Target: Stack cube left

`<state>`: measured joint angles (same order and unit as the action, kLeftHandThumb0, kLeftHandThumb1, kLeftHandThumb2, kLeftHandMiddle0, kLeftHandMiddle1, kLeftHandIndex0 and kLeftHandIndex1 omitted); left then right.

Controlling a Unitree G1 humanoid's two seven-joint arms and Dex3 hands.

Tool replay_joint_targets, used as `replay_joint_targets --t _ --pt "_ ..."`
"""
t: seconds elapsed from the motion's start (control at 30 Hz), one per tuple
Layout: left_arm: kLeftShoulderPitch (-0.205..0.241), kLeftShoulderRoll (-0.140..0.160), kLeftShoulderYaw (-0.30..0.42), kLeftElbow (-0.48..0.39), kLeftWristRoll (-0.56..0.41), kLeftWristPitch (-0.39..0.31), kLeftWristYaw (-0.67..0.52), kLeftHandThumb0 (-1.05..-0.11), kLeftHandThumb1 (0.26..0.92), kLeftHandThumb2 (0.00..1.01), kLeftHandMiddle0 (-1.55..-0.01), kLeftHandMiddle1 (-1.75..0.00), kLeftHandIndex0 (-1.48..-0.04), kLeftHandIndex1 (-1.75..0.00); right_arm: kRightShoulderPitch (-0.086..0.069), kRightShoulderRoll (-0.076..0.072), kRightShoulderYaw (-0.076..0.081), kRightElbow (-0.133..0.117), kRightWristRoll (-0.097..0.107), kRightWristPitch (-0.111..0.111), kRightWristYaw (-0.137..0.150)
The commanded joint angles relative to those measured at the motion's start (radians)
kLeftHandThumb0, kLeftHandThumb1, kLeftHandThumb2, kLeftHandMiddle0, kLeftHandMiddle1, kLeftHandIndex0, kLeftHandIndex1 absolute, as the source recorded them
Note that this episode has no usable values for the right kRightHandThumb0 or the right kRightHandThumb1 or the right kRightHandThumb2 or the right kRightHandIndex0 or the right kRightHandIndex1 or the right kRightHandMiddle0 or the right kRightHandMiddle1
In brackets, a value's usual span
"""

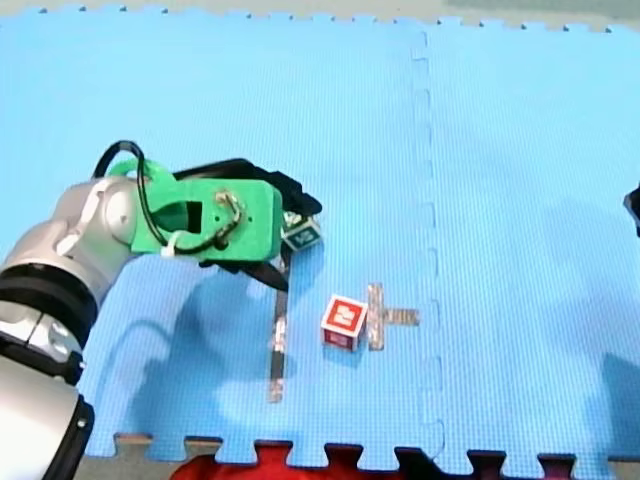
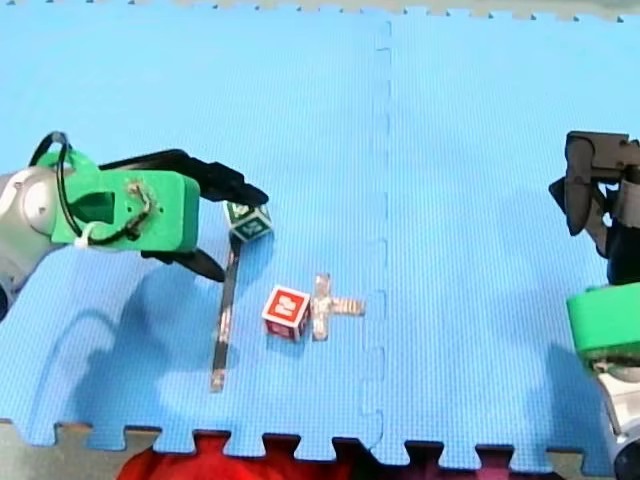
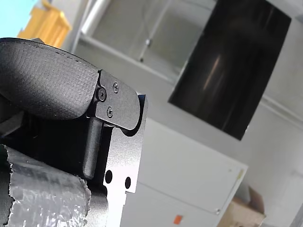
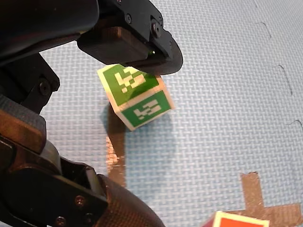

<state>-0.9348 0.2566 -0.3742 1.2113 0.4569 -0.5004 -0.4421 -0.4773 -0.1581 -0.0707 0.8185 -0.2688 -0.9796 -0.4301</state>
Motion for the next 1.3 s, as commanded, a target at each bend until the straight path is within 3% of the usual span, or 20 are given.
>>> replay_joint_targets --t 0.0,0.2,0.47,0.87,1.03,1.17,1.27 --pt "0.005 0.009 0.005 -0.008 -0.009 -0.001 -0.010 -0.973 0.805 0.01 -0.95 -1.75 -0.63 -0.06 0.008 0.001 -0.002 -0.013 0.001 0.009 0.001" --pt "0.004 0.014 0.015 -0.028 -0.031 0.009 -0.056 -0.946 0.790 0.00 -0.97 -1.75 -0.71 -0.07 0.015 0.004 -0.001 -0.025 -0.002 0.019 -0.001" --pt "-0.025 0.046 -0.011 -0.117 -0.021 0.048 -0.174 -0.905 0.778 0.00 -0.99 -1.75 -0.78 -0.07 0.014 0.007 -0.003 -0.022 0.007 0.020 0.008" --pt "-0.016 0.034 0.039 -0.127 -0.098 0.085 -0.208 -0.825 0.757 0.00 -0.99 -1.75 -0.85 -0.05 0.000 0.011 0.002 0.008 -0.013 0.005 -0.015" --pt "0.050 -0.014 0.054 -0.078 -0.086 0.056 0.019 -0.864 0.778 0.01 -0.97 -1.75 -0.67 0.00 -0.009 0.008 0.003 0.031 -0.018 -0.002 -0.024" --pt "0.033 -0.060 0.006 0.027 -0.005 0.114 0.210 -0.933 0.817 0.02 -0.94 -1.75 -0.63 0.00 -0.017 0.006 0.004 0.048 -0.016 -0.008 -0.023" --pt "0.056 -0.082 0.021 0.064 -0.008 0.108 0.296 -0.945 0.822 0.02 -0.93 -1.75 -0.65 -0.01 -0.021 0.006 0.005 0.053 -0.017 -0.013 -0.023"
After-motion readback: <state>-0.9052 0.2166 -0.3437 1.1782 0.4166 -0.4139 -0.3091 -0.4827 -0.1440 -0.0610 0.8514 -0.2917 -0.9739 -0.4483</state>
